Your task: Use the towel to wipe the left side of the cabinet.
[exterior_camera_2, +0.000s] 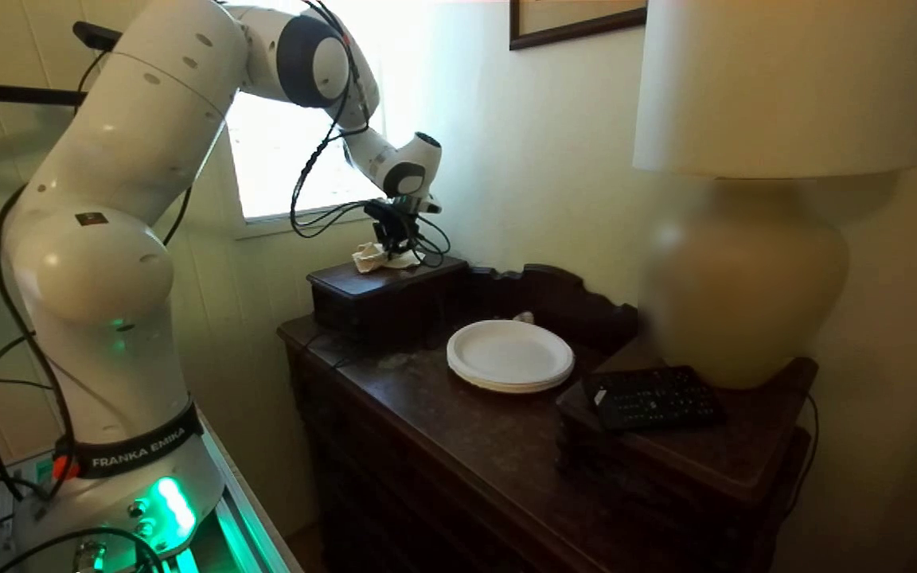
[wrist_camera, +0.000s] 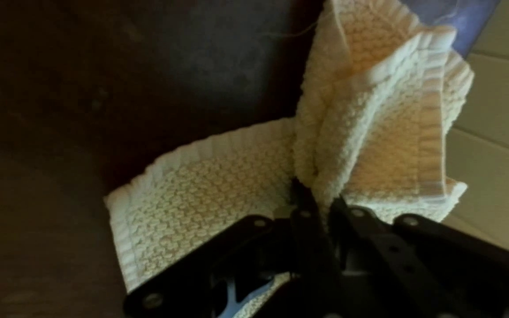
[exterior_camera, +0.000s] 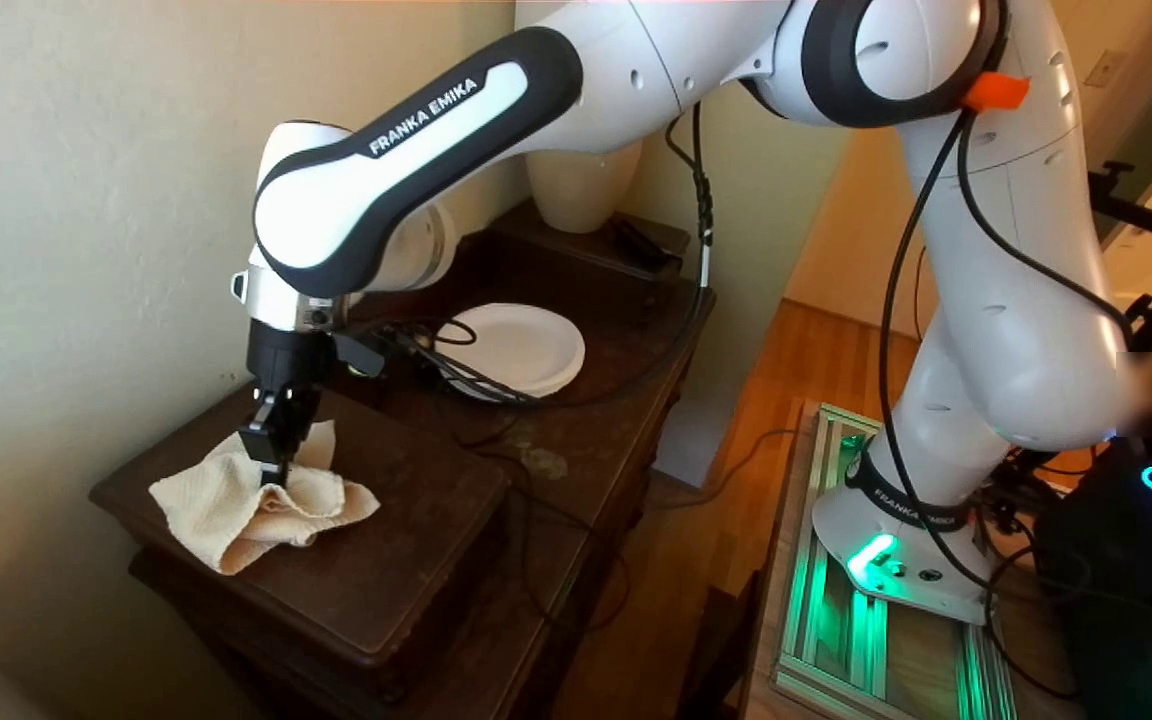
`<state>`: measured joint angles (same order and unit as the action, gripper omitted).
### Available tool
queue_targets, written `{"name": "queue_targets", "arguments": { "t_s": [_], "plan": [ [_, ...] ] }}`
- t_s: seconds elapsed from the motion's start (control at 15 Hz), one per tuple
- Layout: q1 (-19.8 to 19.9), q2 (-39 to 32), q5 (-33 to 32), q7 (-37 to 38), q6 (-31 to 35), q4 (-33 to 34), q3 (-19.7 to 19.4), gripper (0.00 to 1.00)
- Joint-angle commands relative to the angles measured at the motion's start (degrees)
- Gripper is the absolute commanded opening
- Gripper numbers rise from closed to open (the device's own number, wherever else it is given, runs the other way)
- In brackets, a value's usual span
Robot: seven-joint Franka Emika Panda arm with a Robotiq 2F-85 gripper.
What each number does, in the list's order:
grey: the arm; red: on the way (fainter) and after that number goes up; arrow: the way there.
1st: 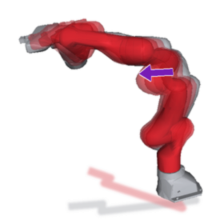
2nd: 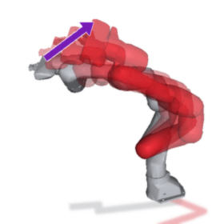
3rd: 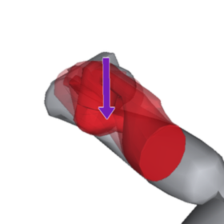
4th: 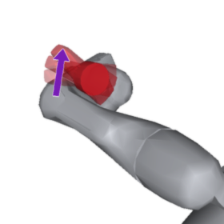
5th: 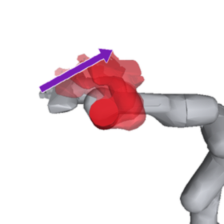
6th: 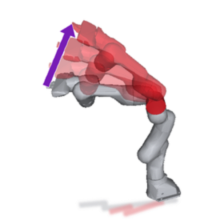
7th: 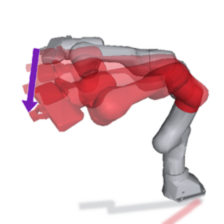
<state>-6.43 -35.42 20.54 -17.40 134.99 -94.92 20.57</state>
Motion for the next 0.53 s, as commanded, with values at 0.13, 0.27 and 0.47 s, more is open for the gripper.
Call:
{"name": "queue_targets", "arguments": {
  "t_s": [0.13, 0.27, 0.47],
  "plan": [
    [0.7, 2.9, 2.1, 3.8, -13.5, -2.3, -0.7, 0.02],
    [0.5, 4.3, 2.6, 5.0, -18.3, -3.3, -1.2, 0.03],
    [0.3, 6.1, 3.8, 5.7, -23.3, -5.1, -1.8, 0.03]
  ]
}}
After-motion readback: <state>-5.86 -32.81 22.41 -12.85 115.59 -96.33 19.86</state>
